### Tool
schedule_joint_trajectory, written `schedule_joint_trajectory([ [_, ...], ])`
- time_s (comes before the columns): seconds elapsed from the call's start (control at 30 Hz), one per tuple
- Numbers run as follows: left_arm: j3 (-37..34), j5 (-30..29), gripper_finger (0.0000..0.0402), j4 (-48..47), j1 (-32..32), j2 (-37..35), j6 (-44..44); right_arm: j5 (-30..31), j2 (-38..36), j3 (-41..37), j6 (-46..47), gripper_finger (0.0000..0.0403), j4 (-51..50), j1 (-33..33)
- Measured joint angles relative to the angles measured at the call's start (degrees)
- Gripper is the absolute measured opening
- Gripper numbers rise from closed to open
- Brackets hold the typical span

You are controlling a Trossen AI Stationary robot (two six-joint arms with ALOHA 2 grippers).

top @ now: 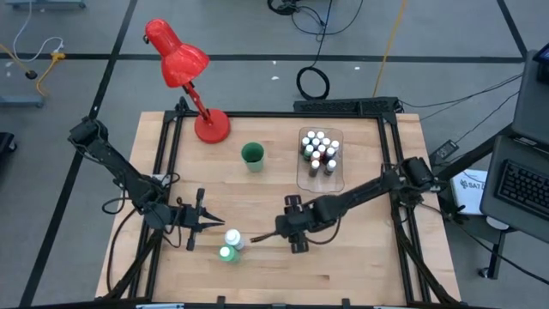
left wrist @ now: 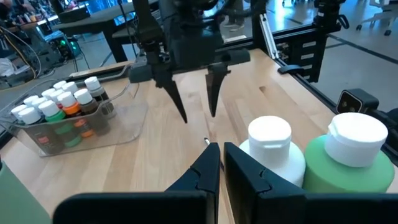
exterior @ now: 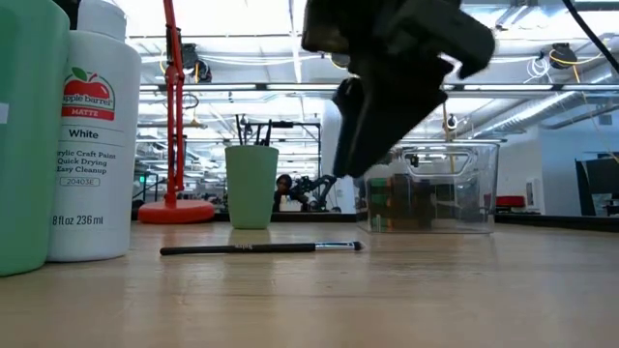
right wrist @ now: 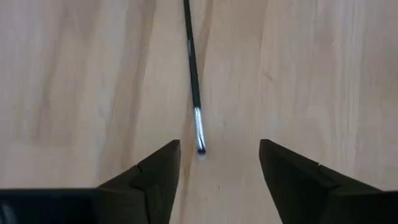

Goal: Pick & Place Paint Supplies
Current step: Put the black paint brush into the cup

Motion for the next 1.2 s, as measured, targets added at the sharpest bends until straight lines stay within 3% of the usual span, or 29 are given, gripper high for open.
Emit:
schedule_joint_trajectory([
  [0.8,0.0,0.1,0.0026,-0.1,0.0,0.0,-0.7,-2.9,0.0,-18.2,-0.8,0.0192,27.1,-1.6],
  [1.2,0.0,0.0,0.0026,0.1,0.0,0.0,0.0,-3.1,-0.1,-19.0,0.1,0.0112,28.9,-1.6],
])
